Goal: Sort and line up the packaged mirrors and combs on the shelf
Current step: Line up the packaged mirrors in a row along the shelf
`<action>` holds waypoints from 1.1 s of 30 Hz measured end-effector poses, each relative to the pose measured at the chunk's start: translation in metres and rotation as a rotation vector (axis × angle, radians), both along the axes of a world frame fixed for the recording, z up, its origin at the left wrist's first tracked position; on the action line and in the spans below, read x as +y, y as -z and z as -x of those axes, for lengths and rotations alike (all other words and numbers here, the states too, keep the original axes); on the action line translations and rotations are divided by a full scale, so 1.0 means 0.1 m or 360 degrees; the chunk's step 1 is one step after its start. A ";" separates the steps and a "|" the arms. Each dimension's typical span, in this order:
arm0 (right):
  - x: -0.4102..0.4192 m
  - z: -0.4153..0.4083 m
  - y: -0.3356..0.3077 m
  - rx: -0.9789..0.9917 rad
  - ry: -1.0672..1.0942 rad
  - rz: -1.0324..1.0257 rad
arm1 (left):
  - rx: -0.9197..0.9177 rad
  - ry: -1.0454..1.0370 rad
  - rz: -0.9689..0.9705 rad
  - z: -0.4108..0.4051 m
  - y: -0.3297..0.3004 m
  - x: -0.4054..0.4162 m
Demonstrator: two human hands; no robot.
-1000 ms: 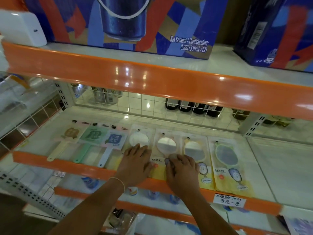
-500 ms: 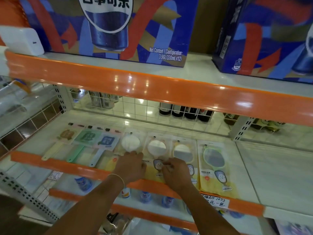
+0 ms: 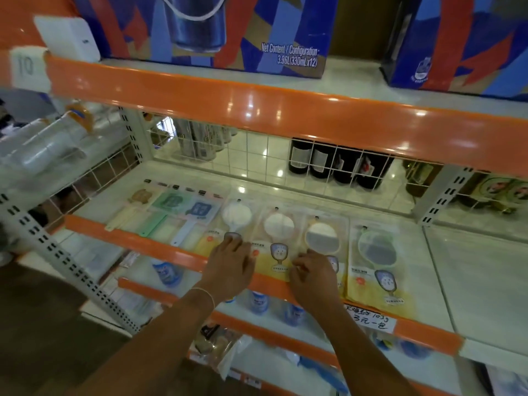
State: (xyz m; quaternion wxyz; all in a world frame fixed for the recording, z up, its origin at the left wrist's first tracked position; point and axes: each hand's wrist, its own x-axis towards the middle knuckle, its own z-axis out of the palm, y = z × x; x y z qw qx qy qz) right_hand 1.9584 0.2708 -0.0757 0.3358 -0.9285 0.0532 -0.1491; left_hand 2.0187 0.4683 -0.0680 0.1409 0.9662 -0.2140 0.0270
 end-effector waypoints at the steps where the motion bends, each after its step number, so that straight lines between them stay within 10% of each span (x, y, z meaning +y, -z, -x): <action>1: 0.00 0.00 0.01 0.0001 -0.0016 0.0037 | 0.0019 -0.0003 0.0002 0.02 0.01 0.01; 33: 0.49 0.04 -0.09 -0.0232 0.0322 0.0192 | 0.0355 0.0426 0.0134 -0.27 -0.31 0.83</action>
